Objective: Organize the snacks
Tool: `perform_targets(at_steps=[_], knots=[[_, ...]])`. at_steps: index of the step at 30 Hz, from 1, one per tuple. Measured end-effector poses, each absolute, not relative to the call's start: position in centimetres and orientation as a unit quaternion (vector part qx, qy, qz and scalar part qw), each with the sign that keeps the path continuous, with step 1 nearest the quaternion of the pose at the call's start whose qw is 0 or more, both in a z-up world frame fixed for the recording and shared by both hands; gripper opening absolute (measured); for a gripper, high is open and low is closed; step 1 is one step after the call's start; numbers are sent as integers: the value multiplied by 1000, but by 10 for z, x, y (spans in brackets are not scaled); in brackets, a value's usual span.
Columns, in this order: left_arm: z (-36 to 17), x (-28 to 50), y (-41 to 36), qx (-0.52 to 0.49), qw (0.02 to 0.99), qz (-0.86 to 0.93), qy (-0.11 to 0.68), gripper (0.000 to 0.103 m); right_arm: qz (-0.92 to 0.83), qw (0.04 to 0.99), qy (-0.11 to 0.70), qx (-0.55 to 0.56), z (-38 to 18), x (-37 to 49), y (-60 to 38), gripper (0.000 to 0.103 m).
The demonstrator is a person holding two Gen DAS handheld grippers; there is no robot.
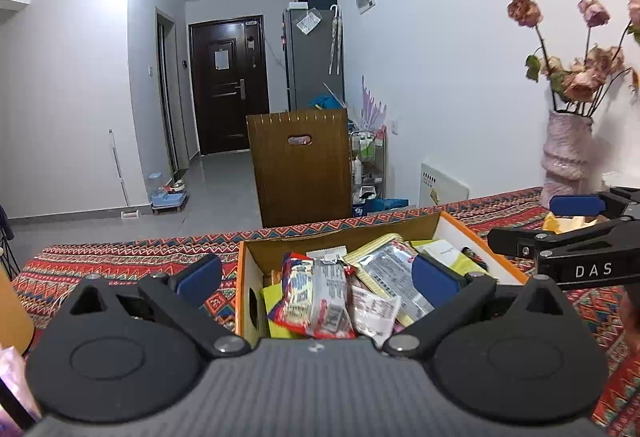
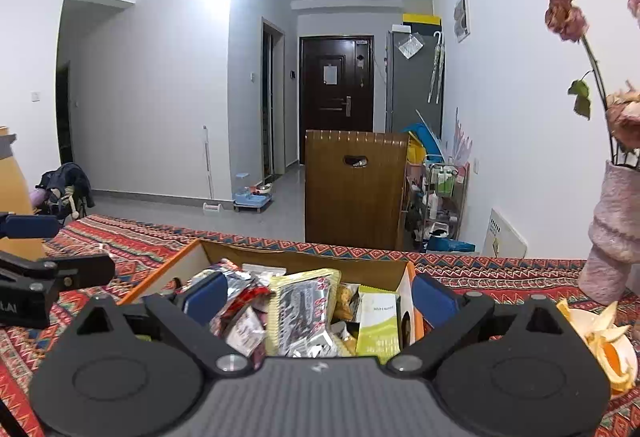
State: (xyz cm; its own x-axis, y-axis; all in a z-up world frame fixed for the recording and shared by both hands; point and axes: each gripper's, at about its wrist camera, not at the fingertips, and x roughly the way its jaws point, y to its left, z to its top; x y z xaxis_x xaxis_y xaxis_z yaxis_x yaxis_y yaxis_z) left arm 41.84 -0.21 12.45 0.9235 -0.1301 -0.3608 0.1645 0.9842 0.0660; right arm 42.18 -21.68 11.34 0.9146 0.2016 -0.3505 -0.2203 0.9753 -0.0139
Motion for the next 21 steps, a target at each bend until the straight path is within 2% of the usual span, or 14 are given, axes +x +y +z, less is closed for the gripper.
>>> perform_targets(at_steps=[21], knots=[[129, 259, -2, 14, 983, -88, 159, 103, 110, 981, 155, -24, 120, 265, -229, 100]])
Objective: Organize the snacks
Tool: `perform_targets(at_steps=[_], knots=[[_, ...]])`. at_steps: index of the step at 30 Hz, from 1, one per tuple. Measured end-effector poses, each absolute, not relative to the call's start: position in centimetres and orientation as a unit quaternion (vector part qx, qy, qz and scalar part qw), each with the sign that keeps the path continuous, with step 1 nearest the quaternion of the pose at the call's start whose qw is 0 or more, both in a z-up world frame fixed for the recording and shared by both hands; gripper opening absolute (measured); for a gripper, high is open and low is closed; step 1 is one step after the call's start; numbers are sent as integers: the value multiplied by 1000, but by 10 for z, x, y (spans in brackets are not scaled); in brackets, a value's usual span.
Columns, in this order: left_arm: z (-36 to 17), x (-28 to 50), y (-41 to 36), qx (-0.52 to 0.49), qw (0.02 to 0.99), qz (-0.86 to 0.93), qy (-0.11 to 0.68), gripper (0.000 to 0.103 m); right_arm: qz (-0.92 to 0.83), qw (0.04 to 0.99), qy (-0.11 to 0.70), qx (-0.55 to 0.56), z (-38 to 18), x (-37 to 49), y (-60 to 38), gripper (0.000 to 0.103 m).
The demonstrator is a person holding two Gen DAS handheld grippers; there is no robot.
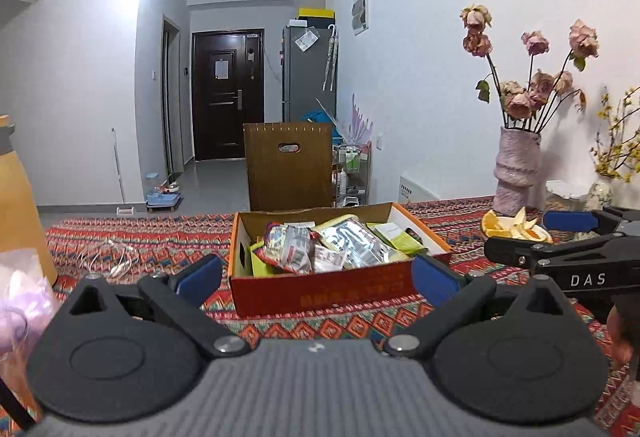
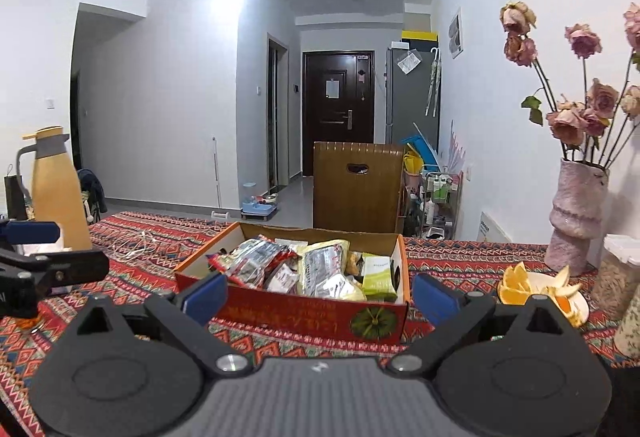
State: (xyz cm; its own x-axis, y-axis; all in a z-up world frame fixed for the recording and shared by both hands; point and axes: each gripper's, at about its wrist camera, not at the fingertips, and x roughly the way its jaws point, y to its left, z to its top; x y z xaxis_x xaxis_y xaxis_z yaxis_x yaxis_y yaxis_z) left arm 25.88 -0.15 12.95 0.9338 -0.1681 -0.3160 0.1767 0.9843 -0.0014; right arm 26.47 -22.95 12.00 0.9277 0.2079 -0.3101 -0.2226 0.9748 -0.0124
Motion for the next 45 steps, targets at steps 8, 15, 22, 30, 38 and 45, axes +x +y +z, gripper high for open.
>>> perform_targets(at_steps=[8, 15, 22, 30, 38, 45], knots=[[119, 196, -1, 8, 985, -87, 151, 103, 109, 983, 146, -21, 112, 208, -232, 100], [110, 153, -1, -3, 986, -85, 147, 103, 114, 983, 142, -25, 100, 165, -232, 101], [102, 122, -5, -5, 986, -79, 144, 103, 119, 983, 138, -25, 88, 133, -234, 101], [91, 85, -12, -10, 987, -72, 146, 103, 118, 984, 130, -21, 76, 91, -235, 101], [81, 50, -12, -19, 986, -60, 154, 103, 114, 985, 128, -13, 73, 59, -236, 103], [69, 24, -4, -18, 983, -51, 173, 103, 109, 984, 142, -12, 61, 30, -237, 103]])
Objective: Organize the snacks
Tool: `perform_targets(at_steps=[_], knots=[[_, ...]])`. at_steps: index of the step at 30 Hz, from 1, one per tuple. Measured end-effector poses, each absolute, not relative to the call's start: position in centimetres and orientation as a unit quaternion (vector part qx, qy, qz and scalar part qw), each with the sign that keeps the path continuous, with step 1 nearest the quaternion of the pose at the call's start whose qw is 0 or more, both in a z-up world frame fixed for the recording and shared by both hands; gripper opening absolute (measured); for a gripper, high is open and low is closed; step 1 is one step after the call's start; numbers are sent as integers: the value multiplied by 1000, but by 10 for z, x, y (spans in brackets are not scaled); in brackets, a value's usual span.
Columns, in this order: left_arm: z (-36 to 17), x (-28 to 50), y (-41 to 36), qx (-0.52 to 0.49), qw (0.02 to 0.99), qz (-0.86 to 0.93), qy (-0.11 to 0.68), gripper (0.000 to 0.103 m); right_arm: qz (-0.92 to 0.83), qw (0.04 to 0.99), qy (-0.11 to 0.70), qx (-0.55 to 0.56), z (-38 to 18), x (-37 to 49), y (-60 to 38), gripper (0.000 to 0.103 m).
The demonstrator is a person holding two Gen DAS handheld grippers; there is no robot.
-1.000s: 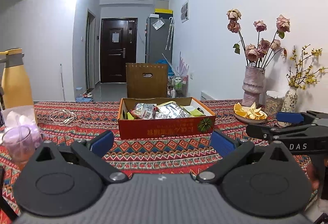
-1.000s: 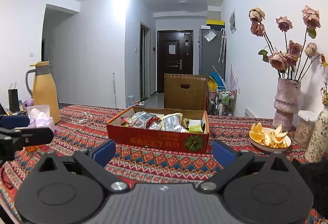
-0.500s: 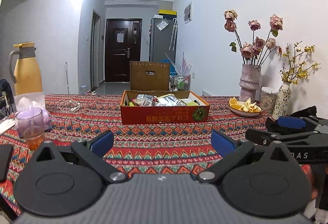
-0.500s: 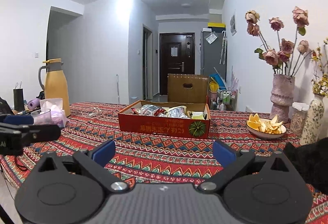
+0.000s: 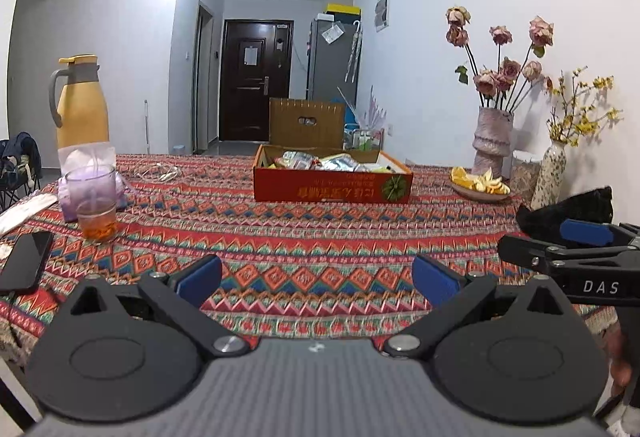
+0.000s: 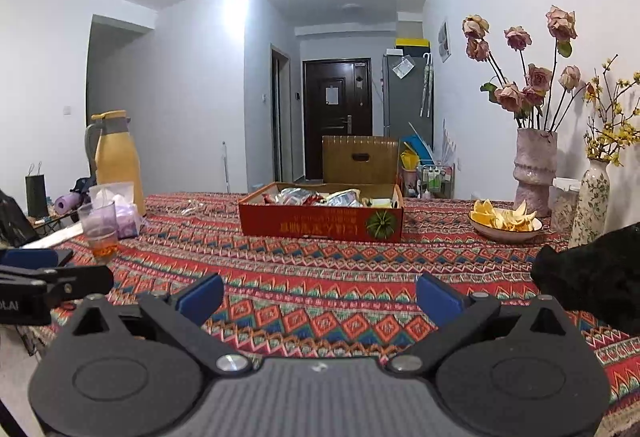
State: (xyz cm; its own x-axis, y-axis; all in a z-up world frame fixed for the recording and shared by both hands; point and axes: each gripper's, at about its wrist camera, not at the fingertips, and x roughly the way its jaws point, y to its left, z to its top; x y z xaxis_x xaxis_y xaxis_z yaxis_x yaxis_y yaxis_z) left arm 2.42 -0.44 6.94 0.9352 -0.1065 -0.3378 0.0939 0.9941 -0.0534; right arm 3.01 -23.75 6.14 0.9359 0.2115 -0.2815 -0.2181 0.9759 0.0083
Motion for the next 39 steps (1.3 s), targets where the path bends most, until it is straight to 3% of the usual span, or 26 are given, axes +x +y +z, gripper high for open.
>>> perform_targets(at_steps=[39], knots=[[49, -53, 27, -11, 984, -22, 179, 103, 110, 979, 169, -15, 30, -45, -224, 103]])
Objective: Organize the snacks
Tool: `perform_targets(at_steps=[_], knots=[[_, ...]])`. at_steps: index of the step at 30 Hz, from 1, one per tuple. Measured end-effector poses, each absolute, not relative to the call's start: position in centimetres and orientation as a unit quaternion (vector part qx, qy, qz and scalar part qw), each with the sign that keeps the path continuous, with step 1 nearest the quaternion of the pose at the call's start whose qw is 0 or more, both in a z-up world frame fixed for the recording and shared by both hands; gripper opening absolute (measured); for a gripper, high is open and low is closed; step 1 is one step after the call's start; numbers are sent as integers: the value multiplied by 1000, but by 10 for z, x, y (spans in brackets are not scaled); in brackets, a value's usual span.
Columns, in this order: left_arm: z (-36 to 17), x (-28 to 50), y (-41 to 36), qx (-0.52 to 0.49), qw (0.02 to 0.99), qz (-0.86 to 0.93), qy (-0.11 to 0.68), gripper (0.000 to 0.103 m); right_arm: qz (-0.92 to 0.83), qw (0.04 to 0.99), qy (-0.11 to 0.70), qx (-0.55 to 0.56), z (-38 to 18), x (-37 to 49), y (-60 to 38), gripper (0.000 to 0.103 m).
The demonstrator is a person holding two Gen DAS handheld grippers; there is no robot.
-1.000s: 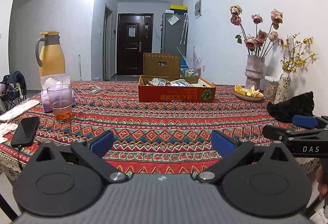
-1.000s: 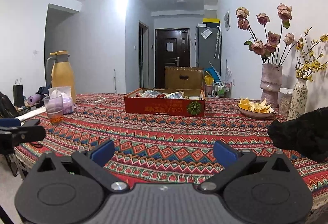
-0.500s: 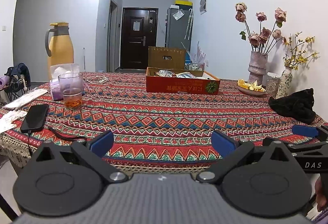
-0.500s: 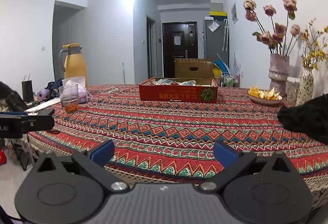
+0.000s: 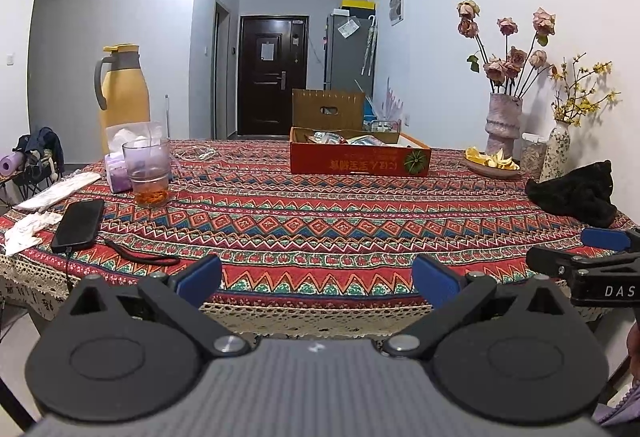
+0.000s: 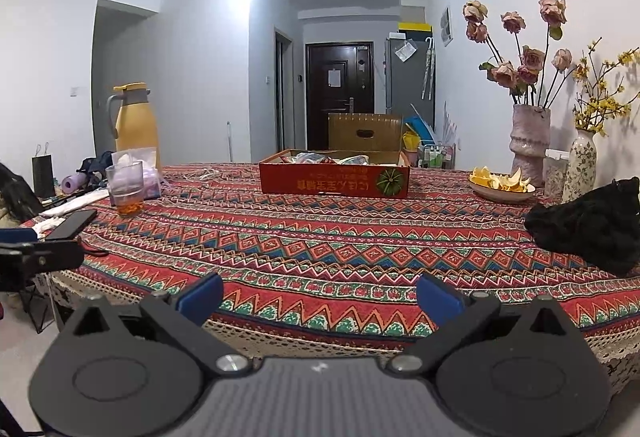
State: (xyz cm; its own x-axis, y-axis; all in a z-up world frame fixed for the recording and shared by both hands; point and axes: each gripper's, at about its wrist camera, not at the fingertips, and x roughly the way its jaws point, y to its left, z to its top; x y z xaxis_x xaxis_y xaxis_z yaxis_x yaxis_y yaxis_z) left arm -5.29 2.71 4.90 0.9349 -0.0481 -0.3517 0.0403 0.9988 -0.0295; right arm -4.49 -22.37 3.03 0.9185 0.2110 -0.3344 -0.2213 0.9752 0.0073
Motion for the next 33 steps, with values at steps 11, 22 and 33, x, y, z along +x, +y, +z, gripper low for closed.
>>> perform_targets(at_steps=[11, 22, 33], knots=[[49, -51, 28, -14, 983, -22, 181, 103, 115, 978, 173, -10, 30, -44, -225, 103], [49, -52, 27, -14, 983, -23, 182, 103, 117, 978, 172, -10, 29, -45, -224, 103], [49, -51, 28, -15, 983, -24, 182, 103, 120, 977, 174, -9, 29, -45, -222, 103]])
